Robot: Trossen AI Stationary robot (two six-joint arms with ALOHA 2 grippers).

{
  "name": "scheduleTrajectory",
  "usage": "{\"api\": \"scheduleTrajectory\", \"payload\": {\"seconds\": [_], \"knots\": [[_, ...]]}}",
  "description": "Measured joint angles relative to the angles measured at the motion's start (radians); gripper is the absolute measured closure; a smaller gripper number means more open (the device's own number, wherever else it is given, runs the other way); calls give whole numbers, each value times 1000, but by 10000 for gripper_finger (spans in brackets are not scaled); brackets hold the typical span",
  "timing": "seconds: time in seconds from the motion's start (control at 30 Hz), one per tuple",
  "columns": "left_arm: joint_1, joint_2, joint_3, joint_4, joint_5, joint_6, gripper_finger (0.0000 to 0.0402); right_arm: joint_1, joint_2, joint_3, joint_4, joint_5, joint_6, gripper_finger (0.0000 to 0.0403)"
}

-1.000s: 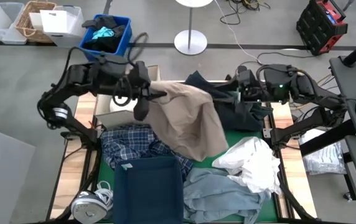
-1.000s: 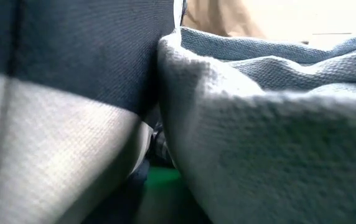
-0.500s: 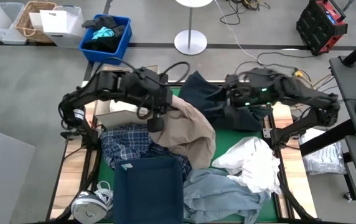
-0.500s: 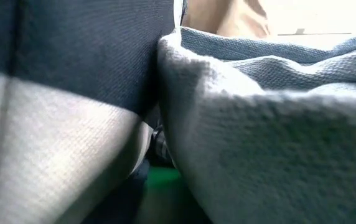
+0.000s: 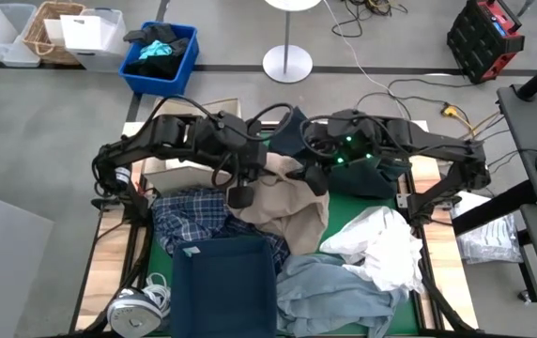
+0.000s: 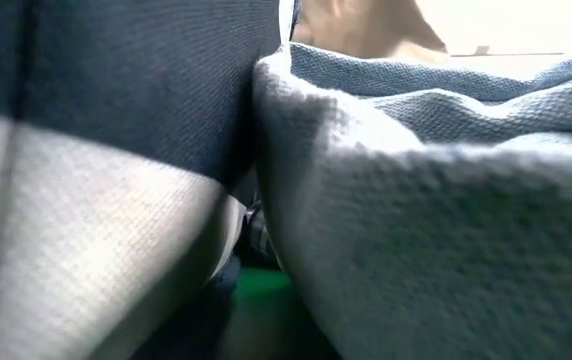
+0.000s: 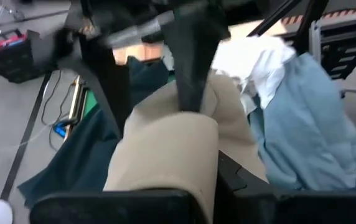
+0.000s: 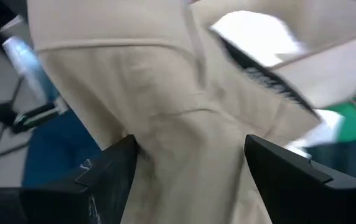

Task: Sort clothes
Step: Put the light brown shorts into the blue laundry organizer

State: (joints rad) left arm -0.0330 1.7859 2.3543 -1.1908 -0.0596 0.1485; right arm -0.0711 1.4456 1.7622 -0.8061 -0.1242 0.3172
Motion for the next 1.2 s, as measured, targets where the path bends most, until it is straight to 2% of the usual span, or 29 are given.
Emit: {"api": "scheduleTrajectory", "payload": {"seconds": [0.1,0.2,0.3,0.4,0.43,0.53,0.77,0.93,1.2], "knots": [[1,0,0,7,-10,-31,402,1,20,0,34,-103,-50,140],[0,0,0,13,-59,-81,401,13,30,0,61,-131,-97,189],[1,0,0,15,-64,-81,393,14,30,0,66,-136,-138,267],[1,0,0,20,-62,-82,371,14,24,0,82,-110,-172,365],[1,0,0,22,-62,-83,363,18,19,0,84,-85,-186,376],[1,-4,0,21,-63,-80,334,23,-5,4,83,-34,-231,390],[3,-41,2,20,-105,-57,285,23,-84,72,76,-25,-314,394],[8,-68,2,17,-140,-53,271,23,-137,136,82,-24,-354,394],[11,-81,2,14,-141,-14,269,25,-147,247,153,-47,-444,394]]}}
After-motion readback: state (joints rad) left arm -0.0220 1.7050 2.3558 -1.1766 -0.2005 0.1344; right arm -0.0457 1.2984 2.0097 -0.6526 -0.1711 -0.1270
